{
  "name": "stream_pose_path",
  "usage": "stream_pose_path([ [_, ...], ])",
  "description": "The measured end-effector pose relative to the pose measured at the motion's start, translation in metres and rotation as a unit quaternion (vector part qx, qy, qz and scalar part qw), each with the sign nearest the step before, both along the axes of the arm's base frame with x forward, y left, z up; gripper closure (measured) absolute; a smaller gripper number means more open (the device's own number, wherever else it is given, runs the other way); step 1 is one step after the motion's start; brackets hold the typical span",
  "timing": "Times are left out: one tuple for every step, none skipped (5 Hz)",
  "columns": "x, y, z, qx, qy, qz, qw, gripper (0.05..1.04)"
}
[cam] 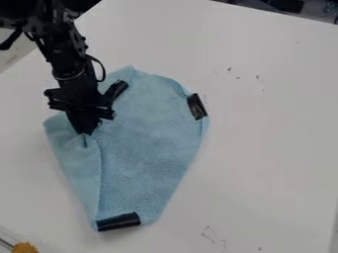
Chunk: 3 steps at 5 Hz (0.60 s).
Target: Unfold cloth from the top right to the bottom left
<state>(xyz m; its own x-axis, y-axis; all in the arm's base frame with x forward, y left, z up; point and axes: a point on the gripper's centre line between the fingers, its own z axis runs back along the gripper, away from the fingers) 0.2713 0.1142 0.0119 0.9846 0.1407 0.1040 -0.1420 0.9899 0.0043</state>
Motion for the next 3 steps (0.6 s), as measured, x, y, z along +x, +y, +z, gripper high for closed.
stream_pose_path([
  [0.004,-0.001,0.033,0.03,-0.038,0.024,0.9985,1.028],
  [-0.011,-0.004,0.056,0.049,-0.087,0.069,0.9925,1.029],
  [-0.039,0.007,0.05,0.044,-0.117,0.121,0.9847,1.029],
])
